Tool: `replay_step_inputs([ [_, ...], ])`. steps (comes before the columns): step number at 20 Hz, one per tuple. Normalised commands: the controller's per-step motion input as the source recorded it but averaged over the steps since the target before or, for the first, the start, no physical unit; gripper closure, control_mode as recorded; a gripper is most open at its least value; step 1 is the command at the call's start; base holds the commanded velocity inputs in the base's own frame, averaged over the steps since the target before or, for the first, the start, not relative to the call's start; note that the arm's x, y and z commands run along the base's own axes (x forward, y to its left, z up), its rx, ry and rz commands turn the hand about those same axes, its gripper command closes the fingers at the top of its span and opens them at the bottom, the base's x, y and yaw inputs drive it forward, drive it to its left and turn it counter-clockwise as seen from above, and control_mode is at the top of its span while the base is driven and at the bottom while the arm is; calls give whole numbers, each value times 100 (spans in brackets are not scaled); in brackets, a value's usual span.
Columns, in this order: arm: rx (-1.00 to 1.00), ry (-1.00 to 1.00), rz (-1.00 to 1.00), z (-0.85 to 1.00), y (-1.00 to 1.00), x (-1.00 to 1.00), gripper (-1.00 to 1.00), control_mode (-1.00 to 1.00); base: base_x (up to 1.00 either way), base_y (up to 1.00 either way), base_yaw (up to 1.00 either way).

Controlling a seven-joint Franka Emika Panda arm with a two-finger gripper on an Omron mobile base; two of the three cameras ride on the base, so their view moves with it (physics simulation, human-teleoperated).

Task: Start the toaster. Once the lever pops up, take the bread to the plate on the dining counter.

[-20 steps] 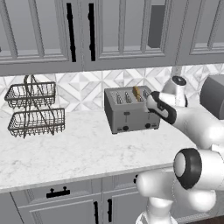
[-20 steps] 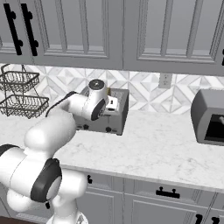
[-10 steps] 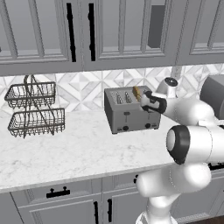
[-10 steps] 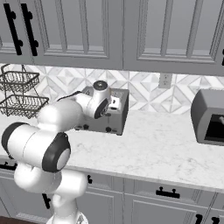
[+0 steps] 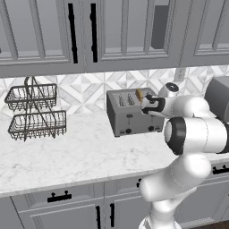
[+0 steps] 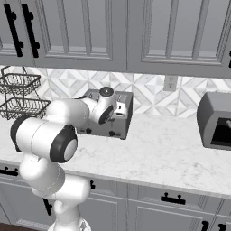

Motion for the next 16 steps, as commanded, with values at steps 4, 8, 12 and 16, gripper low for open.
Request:
replay_step_inputs([
  [4,0,-1,0,-29,-5,9,100,-100,0,0,0],
  [8,0,0,0,-38,-5,0,100,-100,0,0,0],
  [12,0,0,-1,-55,-1,-8,100,-100,0,0,0],
  [16,0,0,-3,-66,-4,-13,100,-100,0,0,0],
])
